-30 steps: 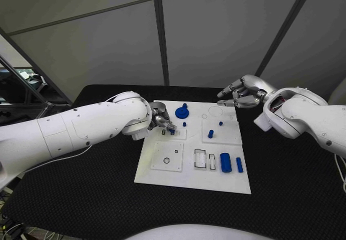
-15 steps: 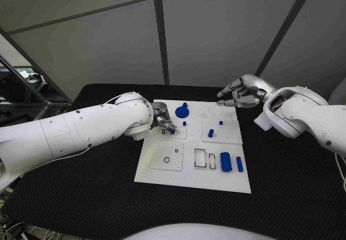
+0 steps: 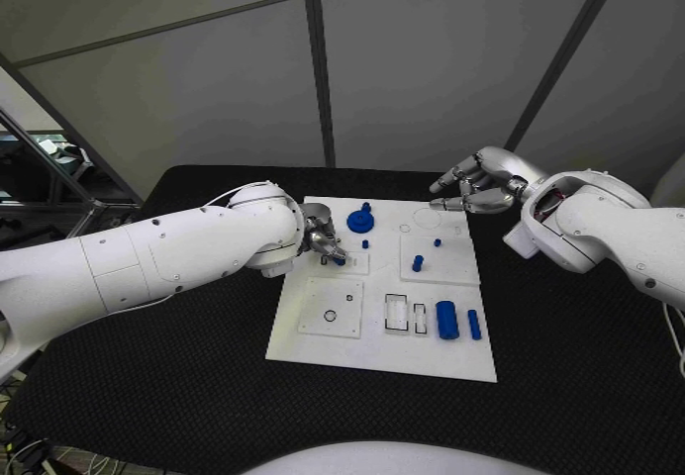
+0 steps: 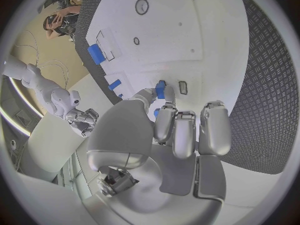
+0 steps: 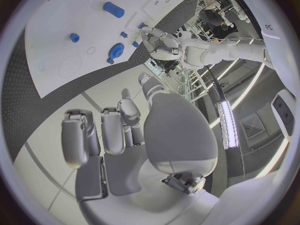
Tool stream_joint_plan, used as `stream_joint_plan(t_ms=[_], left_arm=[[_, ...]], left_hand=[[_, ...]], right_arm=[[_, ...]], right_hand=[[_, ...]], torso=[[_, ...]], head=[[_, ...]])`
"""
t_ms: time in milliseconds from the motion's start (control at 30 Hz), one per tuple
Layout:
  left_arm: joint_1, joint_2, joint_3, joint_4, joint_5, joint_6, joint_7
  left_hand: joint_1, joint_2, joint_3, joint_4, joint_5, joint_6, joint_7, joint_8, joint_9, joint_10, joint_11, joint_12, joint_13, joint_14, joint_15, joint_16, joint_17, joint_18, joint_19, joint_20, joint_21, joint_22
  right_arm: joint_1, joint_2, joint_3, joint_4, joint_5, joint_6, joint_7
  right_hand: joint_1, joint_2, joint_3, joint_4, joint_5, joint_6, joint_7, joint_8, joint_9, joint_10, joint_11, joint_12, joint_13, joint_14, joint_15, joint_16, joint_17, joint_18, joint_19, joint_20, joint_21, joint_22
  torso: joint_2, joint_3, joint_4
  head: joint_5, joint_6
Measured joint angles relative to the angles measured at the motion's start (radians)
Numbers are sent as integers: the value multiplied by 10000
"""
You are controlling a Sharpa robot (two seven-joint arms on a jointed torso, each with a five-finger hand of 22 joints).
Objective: Assemble the parts on the task board
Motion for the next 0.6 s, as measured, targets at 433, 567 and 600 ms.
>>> stream_joint_plan(t_ms=[433, 567, 600], left_arm=[[10, 23, 5, -14, -83, 188, -7], [10, 72, 5, -80, -95, 216, -7], [10, 86, 5, -98, -95, 220, -7]], left_hand=[[-64, -64, 19, -19, 75, 2, -2, -35, 32, 0, 1, 0, -1, -1, 1, 54, 0, 0, -1, 0, 40, 18], [-215, -75, 147, -117, -25, 77, -33, -37, 46, 0, 2, 0, -1, -1, 2, 54, 0, 0, -1, 0, 39, 36], [-456, -66, 466, -350, -459, 91, -20, -55, 61, 0, 2, 0, -1, -1, 2, 54, 0, 0, 0, 1, 39, 57]], right_arm=[[0, 7, 0, -8, -38, 30, 3], [0, 13, 0, -11, -46, 36, 3], [0, 15, 0, -12, -49, 38, 3]], right_hand=[[-43, -43, 0, 0, 0, 0, 0, 0, 8, 0, 0, 0, -8, 0, 0, 0, -1, -1, 0, 0, 0, 0], [-43, -43, 0, 0, 0, 0, 0, 0, 7, 0, 0, 0, -8, 0, 0, 0, -1, 0, 0, 0, 0, 0], [-43, -43, 0, 0, 0, 0, 0, 0, 7, 0, 0, 0, -8, 0, 0, 0, -1, 0, 0, 0, 0, 0]], torso=[[0, 1, 0], [0, 1, 4], [0, 2, 4]], head=[[4, 7], [3, -5], [0, -6]])
